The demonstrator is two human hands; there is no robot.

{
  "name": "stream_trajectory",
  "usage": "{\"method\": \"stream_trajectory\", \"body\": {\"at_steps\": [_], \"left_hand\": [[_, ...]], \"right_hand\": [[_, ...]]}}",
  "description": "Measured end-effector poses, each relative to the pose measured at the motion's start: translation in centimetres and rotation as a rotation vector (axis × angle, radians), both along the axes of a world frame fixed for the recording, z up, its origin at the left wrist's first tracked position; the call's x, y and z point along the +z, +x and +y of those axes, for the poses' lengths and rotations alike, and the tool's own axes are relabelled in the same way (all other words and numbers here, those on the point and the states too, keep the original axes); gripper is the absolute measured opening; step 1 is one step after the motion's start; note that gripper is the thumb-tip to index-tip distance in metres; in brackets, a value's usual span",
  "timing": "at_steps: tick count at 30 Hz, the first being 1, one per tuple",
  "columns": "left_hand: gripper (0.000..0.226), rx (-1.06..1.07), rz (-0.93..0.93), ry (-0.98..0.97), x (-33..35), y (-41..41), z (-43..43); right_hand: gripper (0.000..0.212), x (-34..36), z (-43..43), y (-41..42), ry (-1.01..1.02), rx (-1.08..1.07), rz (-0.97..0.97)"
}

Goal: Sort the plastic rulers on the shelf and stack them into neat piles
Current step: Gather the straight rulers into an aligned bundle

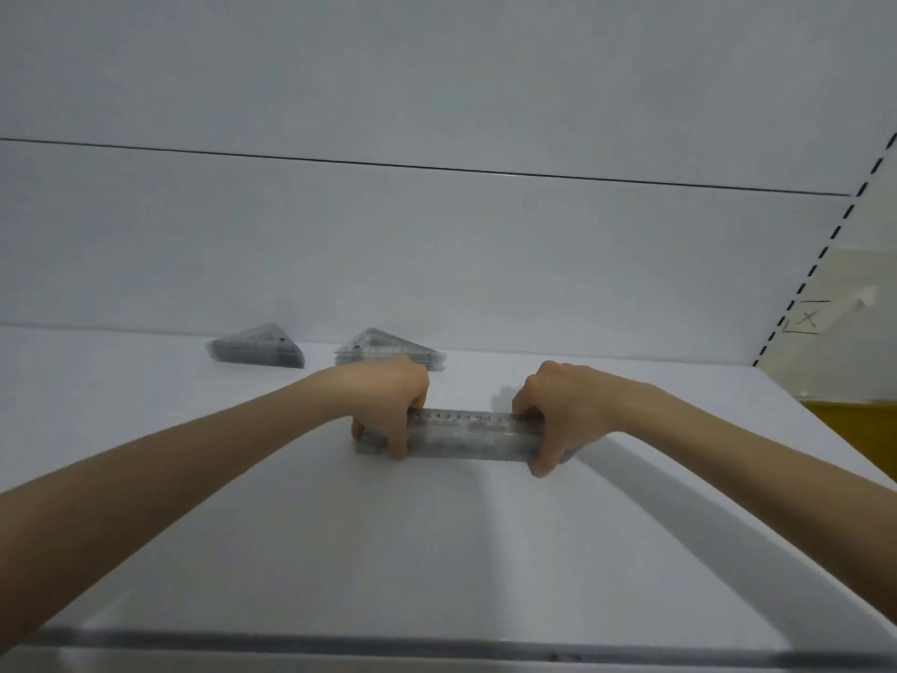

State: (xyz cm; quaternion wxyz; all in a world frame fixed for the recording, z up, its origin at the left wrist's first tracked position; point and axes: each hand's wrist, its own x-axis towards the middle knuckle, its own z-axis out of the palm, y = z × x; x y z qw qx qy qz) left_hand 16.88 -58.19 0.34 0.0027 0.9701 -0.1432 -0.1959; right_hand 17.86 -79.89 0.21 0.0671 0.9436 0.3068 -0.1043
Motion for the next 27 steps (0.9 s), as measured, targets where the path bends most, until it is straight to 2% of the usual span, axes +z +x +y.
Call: {"method": "stream_trajectory", "body": {"at_steps": [5, 10, 12, 15, 18, 21, 27], "left_hand": [[0.035, 0.005, 0.014, -0.023, -0.3, 0.3, -0.1], [0.031, 0.005, 0.009, -0.031, -0.6, 0.3, 0.2], [0.030, 0.005, 0.004, -0.039, -0.7, 0.2, 0.2], [0.028, 0.014, -0.014, -0.068, -1.0, 0.0, 0.3], [0.026, 0.027, -0.029, -0.086, -1.2, -0.1, 0.5], [0.027, 0.042, -0.022, -0.102, -1.2, -0.1, 0.5], [0.032, 0.078, -0.018, -0.168, -1.0, -0.3, 0.8]], "right_hand": [[0.025, -0.3, -1.1, 0.4, 0.001, -0.020, 0.001], [0.026, 0.6, -0.7, 0.3, 0.018, -0.088, 0.127], [0.040, 1.4, -1.8, 0.3, 0.026, -0.174, 0.193], [0.059, 2.0, -4.3, 0.0, 0.060, -0.324, 0.187], [0.051, 0.9, -5.3, -1.2, 0.180, -0.436, 0.244], [0.034, 0.0, -4.1, -1.7, 0.251, -0.463, 0.186], [0.048, -0.2, -1.6, -1.2, 0.247, -0.559, 0.178]]}}
